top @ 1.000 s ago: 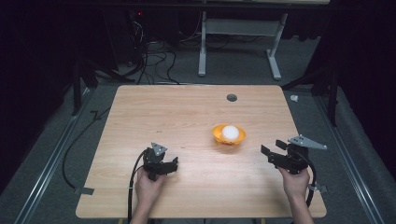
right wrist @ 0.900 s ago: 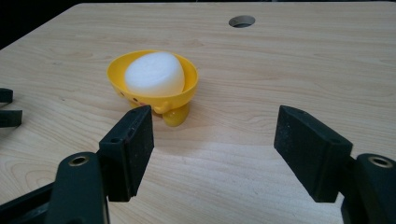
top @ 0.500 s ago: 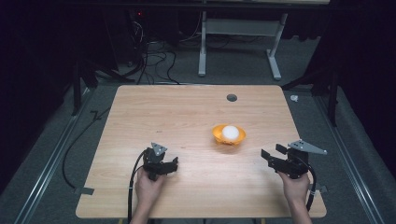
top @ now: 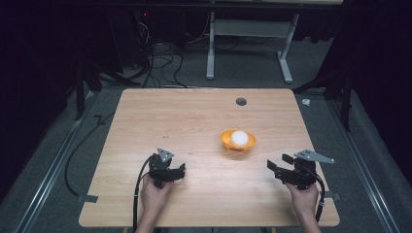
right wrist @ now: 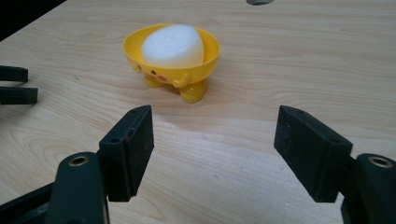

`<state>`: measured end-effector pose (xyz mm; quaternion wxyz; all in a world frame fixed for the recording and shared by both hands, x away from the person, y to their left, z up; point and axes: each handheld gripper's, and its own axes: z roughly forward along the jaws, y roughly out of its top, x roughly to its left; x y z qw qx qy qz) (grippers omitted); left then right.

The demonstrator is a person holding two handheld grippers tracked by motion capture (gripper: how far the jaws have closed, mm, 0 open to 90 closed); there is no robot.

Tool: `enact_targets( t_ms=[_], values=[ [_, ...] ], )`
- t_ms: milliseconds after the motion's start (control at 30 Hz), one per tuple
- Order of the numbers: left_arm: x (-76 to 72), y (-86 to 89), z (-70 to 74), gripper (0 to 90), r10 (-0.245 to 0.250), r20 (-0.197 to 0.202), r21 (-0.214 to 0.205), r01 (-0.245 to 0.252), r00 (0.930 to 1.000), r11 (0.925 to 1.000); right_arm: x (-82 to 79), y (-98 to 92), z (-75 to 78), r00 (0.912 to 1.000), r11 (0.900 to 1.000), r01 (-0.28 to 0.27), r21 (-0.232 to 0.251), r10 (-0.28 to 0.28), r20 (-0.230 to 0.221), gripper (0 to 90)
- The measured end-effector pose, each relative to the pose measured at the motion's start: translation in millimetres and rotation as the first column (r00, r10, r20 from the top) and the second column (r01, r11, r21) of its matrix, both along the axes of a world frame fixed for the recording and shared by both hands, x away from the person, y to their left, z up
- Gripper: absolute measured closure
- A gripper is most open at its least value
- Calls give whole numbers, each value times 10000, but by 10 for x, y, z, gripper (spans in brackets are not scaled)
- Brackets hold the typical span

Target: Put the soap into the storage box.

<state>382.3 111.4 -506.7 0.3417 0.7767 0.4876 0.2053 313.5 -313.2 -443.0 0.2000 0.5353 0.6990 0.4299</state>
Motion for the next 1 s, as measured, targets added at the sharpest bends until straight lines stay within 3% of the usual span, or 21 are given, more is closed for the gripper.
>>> enact_targets(
  t_ms=[433,1000],
  values=[
    [0,-1,0,192,9,0,1,-9,10000,10000,-88,44,-170,9994,10000,-5,-34,4,-352,296],
    [0,-1,0,192,12,0,2,-12,10000,10000,-66,115,-347,9987,10000,-5,-57,3,-500,310]
  ],
)
